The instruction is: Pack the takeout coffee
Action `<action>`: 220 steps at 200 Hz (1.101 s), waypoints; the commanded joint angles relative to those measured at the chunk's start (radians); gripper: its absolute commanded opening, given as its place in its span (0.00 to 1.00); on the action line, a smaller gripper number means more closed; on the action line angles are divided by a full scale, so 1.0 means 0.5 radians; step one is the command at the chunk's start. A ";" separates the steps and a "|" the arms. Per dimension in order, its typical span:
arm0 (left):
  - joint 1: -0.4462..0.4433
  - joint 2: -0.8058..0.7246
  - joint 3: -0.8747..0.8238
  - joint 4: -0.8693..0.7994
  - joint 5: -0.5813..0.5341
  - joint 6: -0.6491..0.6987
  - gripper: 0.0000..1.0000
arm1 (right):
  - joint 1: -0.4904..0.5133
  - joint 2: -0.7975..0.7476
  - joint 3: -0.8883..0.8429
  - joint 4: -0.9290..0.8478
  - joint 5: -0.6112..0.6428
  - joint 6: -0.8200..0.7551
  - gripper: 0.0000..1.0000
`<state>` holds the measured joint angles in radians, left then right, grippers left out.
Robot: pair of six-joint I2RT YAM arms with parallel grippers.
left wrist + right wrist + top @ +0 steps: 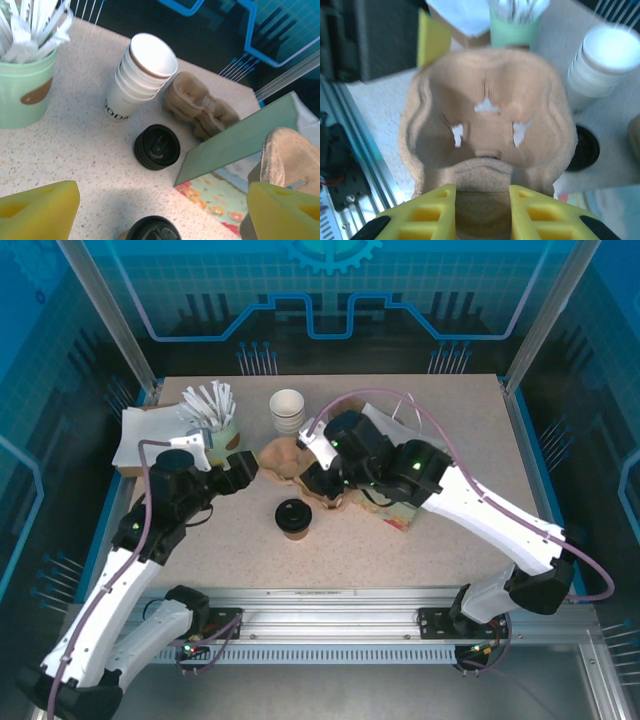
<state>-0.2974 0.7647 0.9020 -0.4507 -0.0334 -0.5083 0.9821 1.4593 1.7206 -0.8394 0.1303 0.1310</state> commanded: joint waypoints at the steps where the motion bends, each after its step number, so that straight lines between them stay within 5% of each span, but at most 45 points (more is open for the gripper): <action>1: 0.009 0.016 0.119 -0.041 0.052 -0.046 0.87 | -0.062 -0.059 0.300 -0.171 -0.120 -0.174 0.27; 45: -0.057 0.250 0.219 0.122 0.346 -0.078 0.85 | -0.385 -0.058 0.558 -0.259 -0.349 -0.201 0.26; 100: -0.077 0.494 0.278 0.021 0.386 0.060 0.84 | -0.266 -0.067 0.152 -0.327 -0.190 -0.150 0.30; 142: -0.077 0.535 0.343 -0.054 0.383 0.185 0.85 | -0.101 -0.117 -0.278 -0.340 -0.272 -0.141 0.48; 188: -0.065 0.551 0.351 -0.080 0.367 0.227 0.86 | 0.030 -0.097 -1.096 0.023 -0.295 -0.030 0.66; 220: -0.065 0.503 0.303 -0.080 0.391 0.201 0.86 | 0.033 0.072 -1.280 0.145 -0.260 -0.072 0.79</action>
<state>-0.3321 1.0344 1.0512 -0.4706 0.1371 -0.4191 0.9894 1.4548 1.1187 -0.8642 -0.0013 0.0948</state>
